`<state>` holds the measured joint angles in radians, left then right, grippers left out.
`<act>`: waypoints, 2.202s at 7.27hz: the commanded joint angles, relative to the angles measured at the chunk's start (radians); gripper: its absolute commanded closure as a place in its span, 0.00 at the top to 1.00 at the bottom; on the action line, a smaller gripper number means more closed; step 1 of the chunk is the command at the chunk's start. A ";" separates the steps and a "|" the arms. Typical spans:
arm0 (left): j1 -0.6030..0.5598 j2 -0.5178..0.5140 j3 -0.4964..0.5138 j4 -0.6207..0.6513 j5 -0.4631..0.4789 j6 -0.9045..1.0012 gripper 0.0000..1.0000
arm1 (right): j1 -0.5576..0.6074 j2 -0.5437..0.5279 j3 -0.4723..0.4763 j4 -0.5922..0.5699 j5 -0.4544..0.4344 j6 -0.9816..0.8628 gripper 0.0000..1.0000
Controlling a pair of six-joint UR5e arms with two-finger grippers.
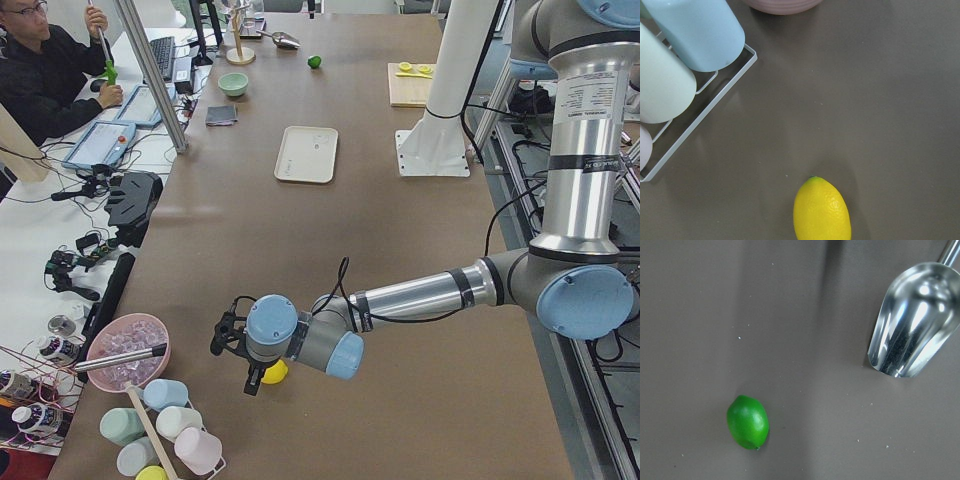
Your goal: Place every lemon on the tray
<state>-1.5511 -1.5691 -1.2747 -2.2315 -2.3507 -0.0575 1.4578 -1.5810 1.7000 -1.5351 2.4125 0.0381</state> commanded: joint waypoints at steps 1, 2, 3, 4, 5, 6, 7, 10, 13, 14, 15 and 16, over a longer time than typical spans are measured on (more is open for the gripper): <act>0.058 0.000 0.064 -0.112 0.053 -0.055 0.98 | -0.004 -0.007 -0.005 0.030 0.007 0.003 1.00; 0.098 -0.002 0.070 -0.119 0.056 -0.100 0.98 | -0.004 -0.005 -0.003 0.032 0.008 0.003 1.00; 0.106 -0.005 0.078 -0.123 0.056 -0.108 0.98 | -0.004 -0.002 -0.005 0.035 0.008 0.005 1.00; 0.114 -0.009 0.093 -0.125 0.056 -0.110 0.98 | -0.004 -0.002 -0.003 0.035 0.008 0.005 1.00; 0.121 -0.017 0.101 -0.125 0.056 -0.110 0.98 | -0.004 -0.002 -0.003 0.035 0.014 0.005 1.00; 0.135 -0.046 0.135 -0.125 0.056 -0.110 0.98 | -0.004 -0.002 -0.003 0.035 0.020 0.005 1.00; 0.150 -0.058 0.155 -0.125 0.054 -0.110 0.98 | -0.004 -0.004 -0.002 0.035 0.022 0.005 1.00; 0.207 -0.072 0.169 -0.122 0.056 -0.125 0.98 | -0.002 -0.005 0.004 0.036 0.022 0.006 1.00; 0.223 -0.086 0.215 -0.120 0.063 -0.125 0.98 | -0.002 -0.004 0.009 0.036 0.022 0.006 1.00; 0.223 -0.086 0.225 -0.119 0.064 -0.124 0.98 | -0.002 -0.005 0.010 0.036 0.022 0.006 1.00; 0.223 -0.086 0.225 -0.119 0.062 -0.128 0.61 | -0.002 -0.005 0.010 0.036 0.022 0.006 1.00; 0.223 -0.085 0.221 -0.117 0.064 -0.128 0.01 | -0.002 -0.005 0.010 0.036 0.025 0.006 1.00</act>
<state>-1.3288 -1.6549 -1.0522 -2.3499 -2.2880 -0.1842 1.4557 -1.5859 1.7099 -1.4987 2.4352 0.0445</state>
